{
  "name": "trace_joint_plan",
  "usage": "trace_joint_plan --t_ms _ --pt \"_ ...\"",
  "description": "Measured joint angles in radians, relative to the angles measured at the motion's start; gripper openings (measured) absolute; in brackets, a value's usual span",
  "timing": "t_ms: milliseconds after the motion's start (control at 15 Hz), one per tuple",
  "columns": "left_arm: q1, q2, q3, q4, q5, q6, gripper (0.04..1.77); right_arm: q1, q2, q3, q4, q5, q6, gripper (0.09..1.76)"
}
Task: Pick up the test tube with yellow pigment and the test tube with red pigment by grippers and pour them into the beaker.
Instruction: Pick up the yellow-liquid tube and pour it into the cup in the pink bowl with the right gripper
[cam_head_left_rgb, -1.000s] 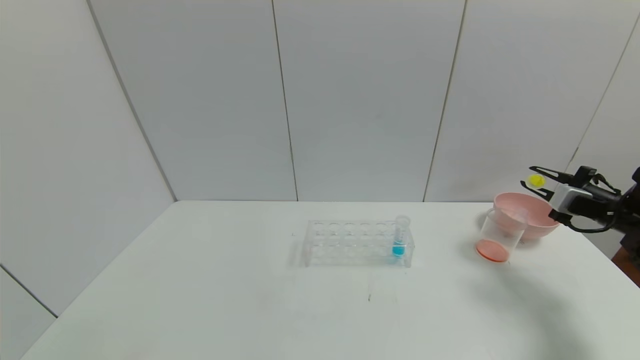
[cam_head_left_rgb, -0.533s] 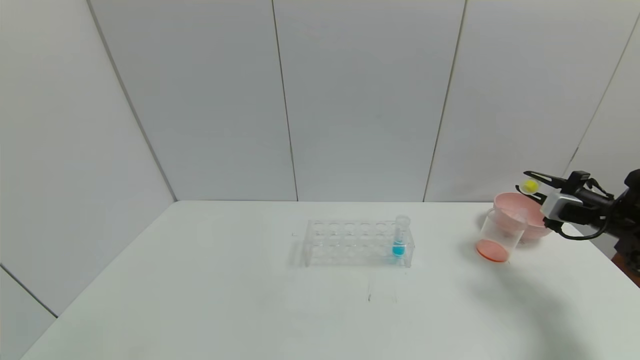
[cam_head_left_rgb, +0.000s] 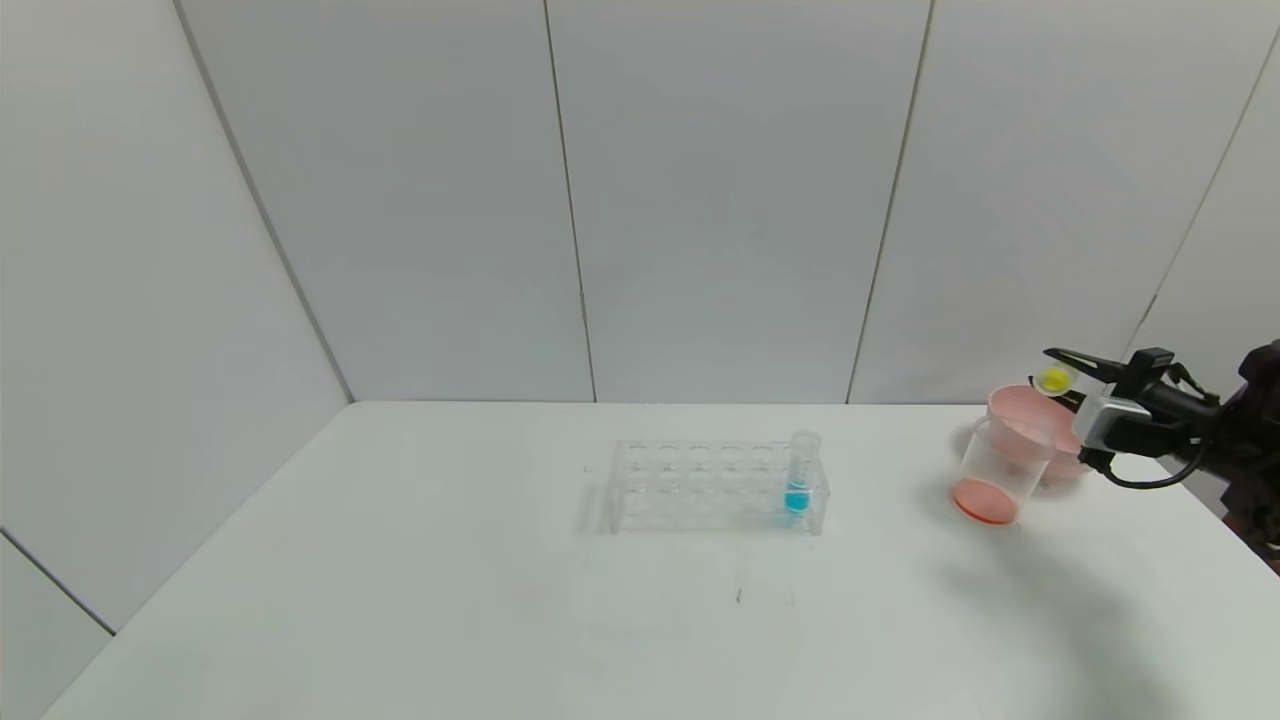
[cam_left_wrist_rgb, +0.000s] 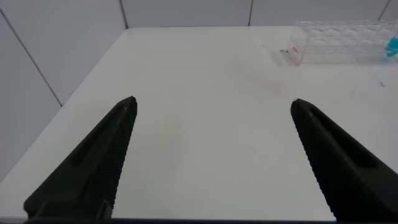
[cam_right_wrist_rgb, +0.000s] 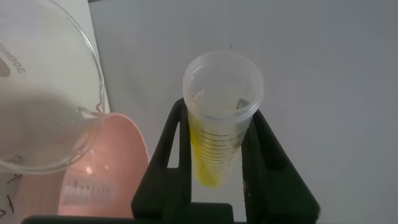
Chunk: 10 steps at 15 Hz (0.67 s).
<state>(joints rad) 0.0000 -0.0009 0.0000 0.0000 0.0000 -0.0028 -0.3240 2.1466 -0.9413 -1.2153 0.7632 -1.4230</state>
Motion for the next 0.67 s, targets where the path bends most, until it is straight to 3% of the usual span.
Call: trace_joint_plan --t_ms 667 --pt "0.000 0.000 0.000 0.000 0.000 0.000 1.76 0.002 0.020 0.009 -0.051 -0.036 -0.084 0.52"
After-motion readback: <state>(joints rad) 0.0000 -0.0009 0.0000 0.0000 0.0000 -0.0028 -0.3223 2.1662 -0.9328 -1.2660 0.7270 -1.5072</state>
